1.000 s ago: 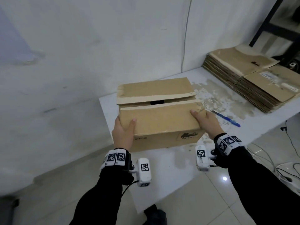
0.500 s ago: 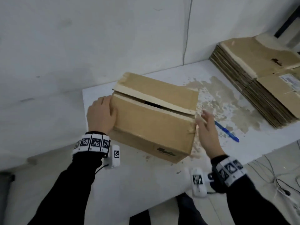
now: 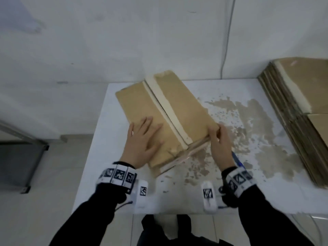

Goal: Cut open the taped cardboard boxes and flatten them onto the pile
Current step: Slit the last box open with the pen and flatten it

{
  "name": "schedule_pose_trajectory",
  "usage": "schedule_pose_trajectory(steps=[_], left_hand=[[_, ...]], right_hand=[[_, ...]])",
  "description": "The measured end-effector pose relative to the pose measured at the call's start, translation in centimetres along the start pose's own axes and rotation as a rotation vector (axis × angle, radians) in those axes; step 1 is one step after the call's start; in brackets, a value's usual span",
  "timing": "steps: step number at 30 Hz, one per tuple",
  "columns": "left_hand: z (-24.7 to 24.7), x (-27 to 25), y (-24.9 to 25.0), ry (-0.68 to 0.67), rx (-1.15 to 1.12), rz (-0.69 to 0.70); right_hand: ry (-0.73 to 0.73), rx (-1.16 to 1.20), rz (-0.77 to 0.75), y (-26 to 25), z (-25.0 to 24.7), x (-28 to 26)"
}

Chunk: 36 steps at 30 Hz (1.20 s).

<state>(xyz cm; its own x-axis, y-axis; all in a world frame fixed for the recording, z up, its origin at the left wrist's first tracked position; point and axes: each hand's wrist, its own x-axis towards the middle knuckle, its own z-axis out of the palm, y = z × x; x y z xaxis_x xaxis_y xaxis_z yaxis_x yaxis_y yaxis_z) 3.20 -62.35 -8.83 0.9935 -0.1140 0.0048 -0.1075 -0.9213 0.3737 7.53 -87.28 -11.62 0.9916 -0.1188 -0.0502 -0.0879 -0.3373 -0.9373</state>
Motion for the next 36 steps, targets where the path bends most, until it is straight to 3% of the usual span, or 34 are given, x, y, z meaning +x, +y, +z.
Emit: schedule_pose_trajectory(steps=[2, 5, 8, 9, 13, 17, 18, 20, 23, 25, 27, 31, 32, 34, 36], left_hand=[[-1.6, 0.5, 0.3, -0.083, 0.022, 0.011], [-2.3, 0.7, 4.8, -0.005, 0.049, -0.005], [1.2, -0.2, 10.0, -0.204, 0.195, -0.018], [2.8, -0.4, 10.8, -0.204, 0.274, -0.003], [5.6, -0.7, 9.8, -0.015, 0.391, 0.104], [5.0, -0.3, 9.2, 0.155, 0.300, 0.192], [4.4, -0.2, 9.3, 0.205, 0.236, 0.193], [2.9, 0.2, 9.5, 0.319, -0.004, 0.180], [0.6, 0.0, 10.4, 0.359, -0.713, 0.050], [0.4, -0.5, 10.6, 0.342, -1.044, -0.075], [0.4, -1.6, 9.8, 0.409, -1.068, -0.168], [-2.9, -3.2, 6.8, 0.716, -0.761, -0.257], [-3.9, -3.0, 6.2, 0.692, -0.710, -0.289], [-4.9, -2.1, 5.0, 0.508, -0.664, -0.398], [-5.1, -1.8, 3.6, 0.366, -0.709, -0.520]], right_hand=[[0.054, 0.077, 0.045, 0.5, -0.2, -2.7], [-0.008, 0.177, 0.111, 1.1, -0.5, -5.2], [-0.062, 0.285, 0.231, 2.4, -0.3, -5.2], [-0.079, 0.287, 0.321, 3.2, 0.1, -4.6], [-0.226, 0.200, 0.609, 5.9, 1.4, -2.8], [-0.220, 0.416, 0.733, 5.0, 0.7, -2.7], [-0.192, 0.488, 0.702, 4.4, 0.2, -2.8], [-0.069, 0.612, 0.483, 2.9, -1.2, -2.9], [0.002, 0.723, 0.073, -1.3, -3.8, -2.7], [-0.043, 0.566, -0.147, -4.0, -4.5, -2.4], [-0.103, 0.359, -0.302, -5.5, -3.9, -2.3], [-0.253, -0.157, -0.579, -5.6, -0.3, -3.3], [-0.303, -0.231, -0.676, -5.6, 0.9, -3.7], [-0.444, -0.246, -0.803, -5.7, 3.0, -4.7], [-0.505, -0.183, -0.769, -5.7, 3.3, -5.0]])
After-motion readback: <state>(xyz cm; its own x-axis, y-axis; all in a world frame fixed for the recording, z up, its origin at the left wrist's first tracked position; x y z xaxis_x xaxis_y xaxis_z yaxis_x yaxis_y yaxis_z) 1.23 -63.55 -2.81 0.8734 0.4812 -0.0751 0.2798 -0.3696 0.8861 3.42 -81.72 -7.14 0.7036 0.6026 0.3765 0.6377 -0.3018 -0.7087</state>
